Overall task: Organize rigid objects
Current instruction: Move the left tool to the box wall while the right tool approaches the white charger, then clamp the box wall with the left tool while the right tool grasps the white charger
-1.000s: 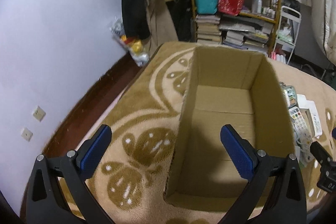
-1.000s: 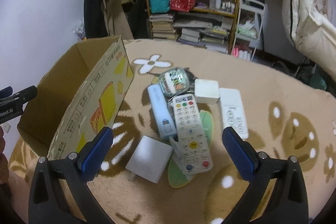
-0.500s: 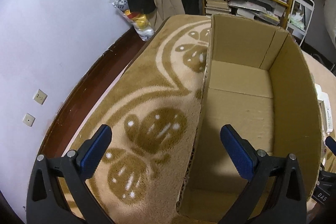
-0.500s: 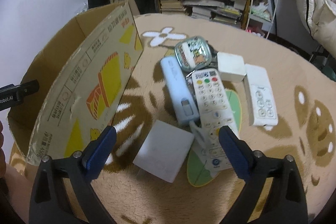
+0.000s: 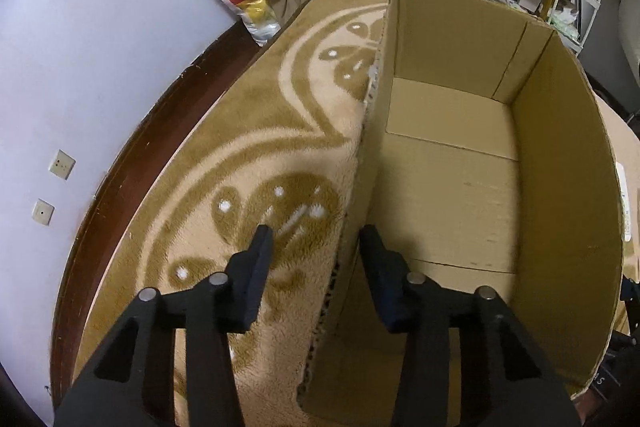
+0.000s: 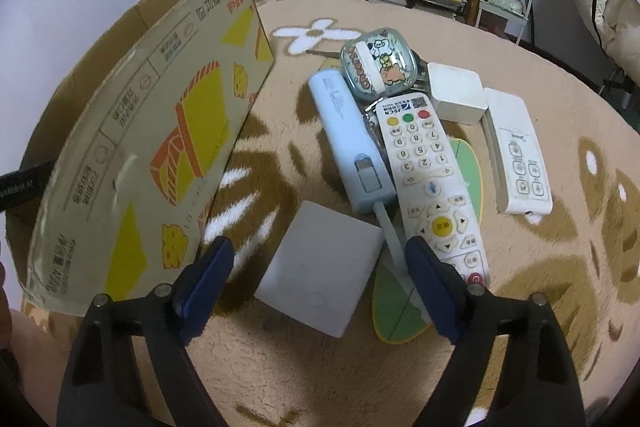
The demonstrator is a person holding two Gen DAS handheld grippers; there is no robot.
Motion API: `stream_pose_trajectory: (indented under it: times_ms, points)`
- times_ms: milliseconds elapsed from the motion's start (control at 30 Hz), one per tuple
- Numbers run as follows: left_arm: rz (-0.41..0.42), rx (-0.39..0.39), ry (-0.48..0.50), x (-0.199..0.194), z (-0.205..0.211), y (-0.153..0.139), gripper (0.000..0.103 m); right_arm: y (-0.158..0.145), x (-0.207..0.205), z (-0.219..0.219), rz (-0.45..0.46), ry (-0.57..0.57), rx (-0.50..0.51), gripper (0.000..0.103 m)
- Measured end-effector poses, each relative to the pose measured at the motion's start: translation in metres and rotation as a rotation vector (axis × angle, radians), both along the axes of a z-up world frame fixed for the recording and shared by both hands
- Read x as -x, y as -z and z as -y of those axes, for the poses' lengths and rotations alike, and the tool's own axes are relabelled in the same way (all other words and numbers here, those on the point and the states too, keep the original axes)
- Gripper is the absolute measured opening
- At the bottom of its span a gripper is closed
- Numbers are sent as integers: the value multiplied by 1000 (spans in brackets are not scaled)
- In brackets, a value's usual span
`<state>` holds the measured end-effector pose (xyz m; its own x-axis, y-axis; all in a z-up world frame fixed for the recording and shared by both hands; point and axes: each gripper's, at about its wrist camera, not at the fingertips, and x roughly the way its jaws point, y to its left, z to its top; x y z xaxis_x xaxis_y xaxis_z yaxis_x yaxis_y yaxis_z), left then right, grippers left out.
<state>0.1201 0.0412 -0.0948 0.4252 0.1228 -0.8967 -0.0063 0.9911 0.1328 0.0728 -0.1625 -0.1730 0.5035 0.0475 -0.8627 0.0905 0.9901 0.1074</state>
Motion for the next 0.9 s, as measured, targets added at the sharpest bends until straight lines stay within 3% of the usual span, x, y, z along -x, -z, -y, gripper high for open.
stream_pose_trajectory:
  times_ms: [133, 233, 367, 500, 900]
  points:
    - [-7, 3, 23, 1, 7, 2, 27, 8, -2, 0, -33, 12, -15, 76]
    - [-5, -19, 48, 2, 13, 4, 20, 11, -5, 0, -38, 31, -10, 75]
    - [4, -31, 68, 3, 16, 3, 18, 13, -9, -3, -23, 44, 21, 60]
    - [3, -29, 71, 2, 14, 3, 18, 7, -8, -10, 3, 17, 56, 58]
    - [14, -51, 79, 4, 20, 3, 18, -28, -5, -10, 98, 33, 3, 55]
